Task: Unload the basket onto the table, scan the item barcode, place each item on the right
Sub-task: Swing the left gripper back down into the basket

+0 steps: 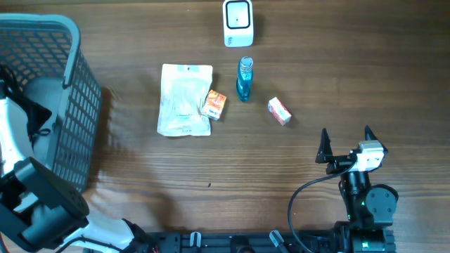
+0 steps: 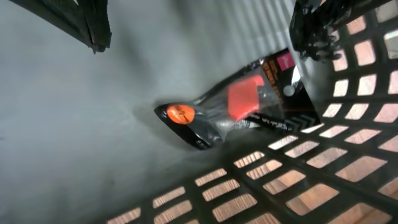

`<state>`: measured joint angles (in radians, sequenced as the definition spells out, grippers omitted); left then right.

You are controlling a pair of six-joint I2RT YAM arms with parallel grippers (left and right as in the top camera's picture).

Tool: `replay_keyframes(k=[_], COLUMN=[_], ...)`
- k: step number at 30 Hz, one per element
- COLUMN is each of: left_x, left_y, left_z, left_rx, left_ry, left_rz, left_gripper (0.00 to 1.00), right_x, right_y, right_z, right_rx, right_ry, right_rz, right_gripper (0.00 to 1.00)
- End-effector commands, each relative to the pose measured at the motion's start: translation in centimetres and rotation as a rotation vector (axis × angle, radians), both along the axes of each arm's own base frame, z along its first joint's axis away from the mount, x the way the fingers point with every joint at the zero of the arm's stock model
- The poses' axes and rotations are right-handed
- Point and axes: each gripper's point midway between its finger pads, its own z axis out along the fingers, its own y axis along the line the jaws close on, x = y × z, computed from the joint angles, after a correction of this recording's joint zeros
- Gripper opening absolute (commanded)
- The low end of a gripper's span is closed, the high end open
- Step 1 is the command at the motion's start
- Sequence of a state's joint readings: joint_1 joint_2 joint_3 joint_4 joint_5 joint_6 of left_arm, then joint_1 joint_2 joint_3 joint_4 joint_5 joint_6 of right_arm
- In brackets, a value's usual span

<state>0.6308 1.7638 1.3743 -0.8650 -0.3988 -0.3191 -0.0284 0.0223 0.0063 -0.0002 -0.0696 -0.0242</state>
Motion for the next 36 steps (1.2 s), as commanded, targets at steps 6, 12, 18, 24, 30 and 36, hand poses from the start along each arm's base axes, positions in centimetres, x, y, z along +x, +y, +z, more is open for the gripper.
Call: replay_keyframes(k=[6, 12, 18, 24, 30, 36], left_x=[-3.6, -2.0, -1.7, -0.5, 0.8, 0.4], left_y=[2.1, 1.4, 1.6, 2.7, 3.9, 3.1], left_z=[-2.9, -3.7, -4.0, -5.5, -5.8, -7.2], left_rx=[-0.011, -0.107, -0.105, -0.086, -0.042, -0.098], left_ry=[0.022, -0.052, -0.038, -0.056, -0.085, -0.059], left_rz=[0.074, -0.044, -0.09, -0.094, -0.12, -0.128], left_gripper=[0.93, 0.93, 0.94, 0.97, 1.0, 1.0], right_x=[0.0, 0.0, 0.0, 0.0, 0.0, 0.0], right_y=[0.0, 0.0, 0.0, 0.0, 0.0, 0.0], right_z=[0.0, 0.1, 0.1, 0.1, 0.1, 0.0], right_rx=[0.005, 0.005, 0.005, 0.005, 0.005, 0.005], right_ry=[-0.003, -0.003, -0.003, -0.003, -0.003, -0.003], right_rz=[-0.005, -0.005, -0.005, -0.005, -0.005, -0.005], right_gripper=[1.0, 1.0, 1.0, 1.0, 1.0, 1.0])
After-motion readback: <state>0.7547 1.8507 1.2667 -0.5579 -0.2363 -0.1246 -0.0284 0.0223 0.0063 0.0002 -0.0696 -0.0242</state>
